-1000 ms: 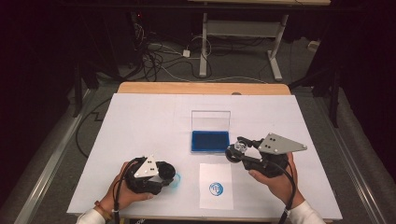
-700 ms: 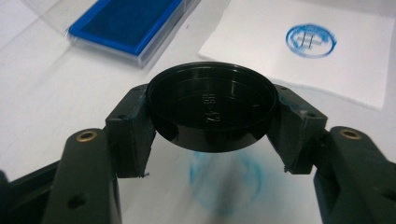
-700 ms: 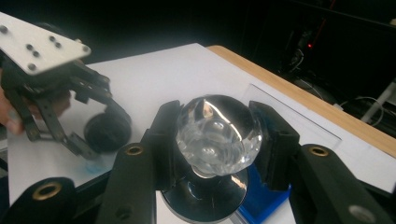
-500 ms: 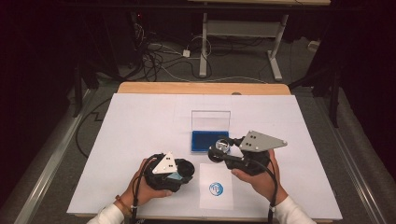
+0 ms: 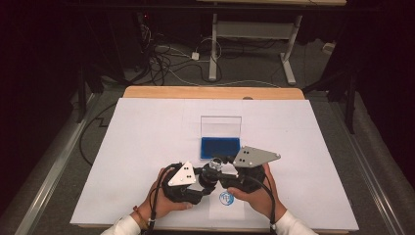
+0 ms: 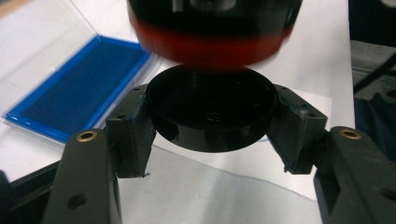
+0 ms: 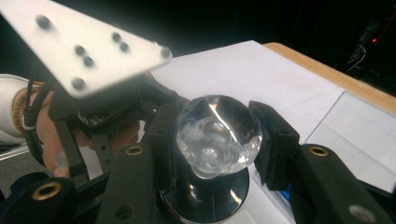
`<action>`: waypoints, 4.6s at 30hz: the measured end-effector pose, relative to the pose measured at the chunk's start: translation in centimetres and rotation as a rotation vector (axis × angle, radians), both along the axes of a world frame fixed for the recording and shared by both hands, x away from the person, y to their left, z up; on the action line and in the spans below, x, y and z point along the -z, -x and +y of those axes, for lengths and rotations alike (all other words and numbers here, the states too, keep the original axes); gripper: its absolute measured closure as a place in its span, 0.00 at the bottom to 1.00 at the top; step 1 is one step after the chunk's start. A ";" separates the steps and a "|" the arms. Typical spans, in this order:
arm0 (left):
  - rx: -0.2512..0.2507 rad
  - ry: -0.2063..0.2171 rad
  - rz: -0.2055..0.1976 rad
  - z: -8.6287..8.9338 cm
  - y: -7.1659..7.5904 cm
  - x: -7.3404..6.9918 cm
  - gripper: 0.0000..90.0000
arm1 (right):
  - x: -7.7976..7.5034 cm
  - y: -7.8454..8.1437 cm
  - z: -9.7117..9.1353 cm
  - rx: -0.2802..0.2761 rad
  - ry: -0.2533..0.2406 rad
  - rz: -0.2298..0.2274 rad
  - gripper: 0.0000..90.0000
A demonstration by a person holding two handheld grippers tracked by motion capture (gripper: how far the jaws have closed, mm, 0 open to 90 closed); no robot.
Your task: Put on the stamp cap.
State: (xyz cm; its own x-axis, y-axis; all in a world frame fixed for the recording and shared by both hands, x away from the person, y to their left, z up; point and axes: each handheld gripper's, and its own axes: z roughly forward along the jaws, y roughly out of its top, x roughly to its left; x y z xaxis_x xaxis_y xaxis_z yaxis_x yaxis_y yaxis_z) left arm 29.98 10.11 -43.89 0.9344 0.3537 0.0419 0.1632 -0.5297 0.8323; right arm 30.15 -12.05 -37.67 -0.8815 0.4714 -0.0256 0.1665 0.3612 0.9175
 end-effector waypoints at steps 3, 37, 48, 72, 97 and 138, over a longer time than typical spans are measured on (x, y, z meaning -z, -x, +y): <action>0.002 0.007 -0.007 -0.1 0.3 -0.1 0.40 | 0.2 0.1 0.2 -0.014 -0.009 0.016 0.63; 0.003 0.060 -0.009 0.3 0.4 -0.1 0.40 | 1.1 0.1 0.5 -0.036 -0.016 0.036 0.63; -0.009 0.002 -0.054 0.4 0.8 -0.4 0.40 | 1.4 0.0 0.1 -0.048 -0.025 0.051 0.63; 0.002 -0.080 -0.066 0.4 0.4 0.1 0.40 | 2.2 0.2 0.6 -0.043 0.052 0.043 0.63; 0.003 -0.085 -0.067 0.3 0.4 0.5 0.39 | 2.4 0.3 0.7 -0.041 0.073 0.040 0.63; -0.080 -0.146 -0.077 0.5 0.0 1.3 0.24 | 1.7 0.4 -0.1 -0.030 0.061 0.017 0.63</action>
